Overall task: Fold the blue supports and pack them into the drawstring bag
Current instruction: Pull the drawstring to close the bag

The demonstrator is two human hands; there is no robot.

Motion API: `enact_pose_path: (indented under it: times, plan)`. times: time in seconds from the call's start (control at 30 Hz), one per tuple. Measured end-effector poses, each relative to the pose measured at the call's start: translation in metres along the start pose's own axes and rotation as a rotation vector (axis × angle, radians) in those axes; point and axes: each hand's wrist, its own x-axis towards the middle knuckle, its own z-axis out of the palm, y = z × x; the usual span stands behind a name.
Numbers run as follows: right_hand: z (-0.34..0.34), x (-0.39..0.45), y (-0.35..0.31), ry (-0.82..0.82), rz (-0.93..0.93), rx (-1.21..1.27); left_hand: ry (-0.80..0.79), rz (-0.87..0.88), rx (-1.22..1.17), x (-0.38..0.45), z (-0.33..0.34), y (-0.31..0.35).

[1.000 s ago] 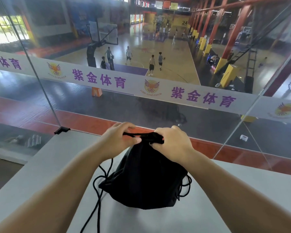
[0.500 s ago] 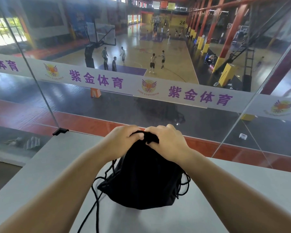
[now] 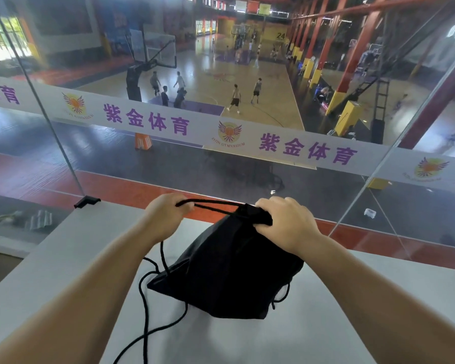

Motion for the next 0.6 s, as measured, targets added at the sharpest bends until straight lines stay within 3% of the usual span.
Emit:
enact_pose_path:
  times: [0.13,0.23,0.33,0.47,0.6]
  plan:
    - [0.001,0.004,-0.01,0.001,-0.038,0.072,-0.178,0.072,0.085,-0.006,0.012,0.007]
    - [0.001,0.006,-0.018,-0.029,-0.053,0.066,-0.16,0.186,0.073,-0.007,0.024,0.02]
    - [0.0,0.009,-0.022,-0.036,-0.068,0.063,-0.094,0.188,0.025,-0.006,0.03,0.03]
    - [0.001,0.009,-0.021,-0.016,-0.118,0.034,-0.003,0.277,0.131,-0.007,0.028,0.037]
    - [0.005,0.013,-0.019,0.009,-0.122,-0.025,-0.106,0.206,0.077,-0.008,0.026,0.048]
